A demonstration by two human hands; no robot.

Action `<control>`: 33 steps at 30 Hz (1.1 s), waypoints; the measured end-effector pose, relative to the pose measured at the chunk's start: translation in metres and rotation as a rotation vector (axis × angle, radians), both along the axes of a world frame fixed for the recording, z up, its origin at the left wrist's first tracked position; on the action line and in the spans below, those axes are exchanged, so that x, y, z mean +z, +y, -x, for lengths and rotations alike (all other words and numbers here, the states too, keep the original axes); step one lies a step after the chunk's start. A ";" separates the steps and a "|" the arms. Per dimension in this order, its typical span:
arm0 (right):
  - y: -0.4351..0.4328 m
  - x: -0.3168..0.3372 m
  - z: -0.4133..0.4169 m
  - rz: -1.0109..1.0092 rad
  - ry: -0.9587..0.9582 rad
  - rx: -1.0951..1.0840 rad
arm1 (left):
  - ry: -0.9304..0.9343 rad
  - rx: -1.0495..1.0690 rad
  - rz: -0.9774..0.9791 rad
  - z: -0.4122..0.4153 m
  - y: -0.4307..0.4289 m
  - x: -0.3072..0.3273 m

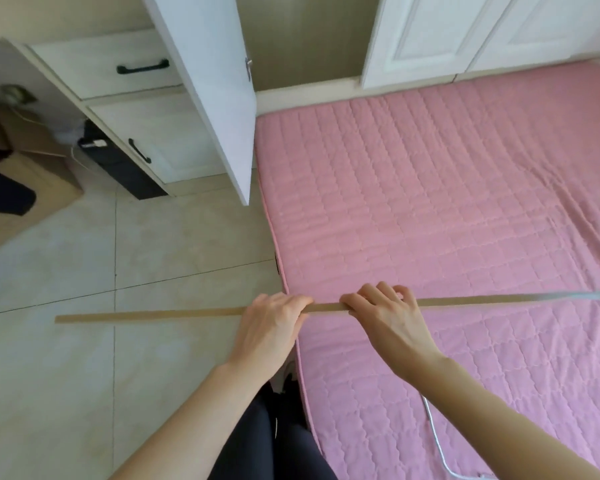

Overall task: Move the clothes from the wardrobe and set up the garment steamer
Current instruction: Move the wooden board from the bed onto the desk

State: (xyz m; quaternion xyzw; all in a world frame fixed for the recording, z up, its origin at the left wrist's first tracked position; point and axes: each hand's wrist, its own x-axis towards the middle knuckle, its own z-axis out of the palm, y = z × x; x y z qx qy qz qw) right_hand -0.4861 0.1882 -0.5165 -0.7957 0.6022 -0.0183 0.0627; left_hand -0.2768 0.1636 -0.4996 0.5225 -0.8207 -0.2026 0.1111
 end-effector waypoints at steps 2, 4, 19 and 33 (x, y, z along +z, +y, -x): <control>-0.002 0.019 -0.016 0.030 -0.014 0.017 | 0.007 0.017 0.028 -0.019 0.001 0.016; -0.005 0.037 -0.034 0.030 -0.026 0.032 | -0.008 0.043 0.083 -0.037 0.004 0.031; -0.024 0.109 -0.210 0.151 -0.187 0.184 | -0.025 0.343 0.170 -0.201 0.039 0.103; -0.042 0.143 -0.439 0.121 -0.202 0.326 | -0.001 0.496 0.219 -0.428 0.049 0.134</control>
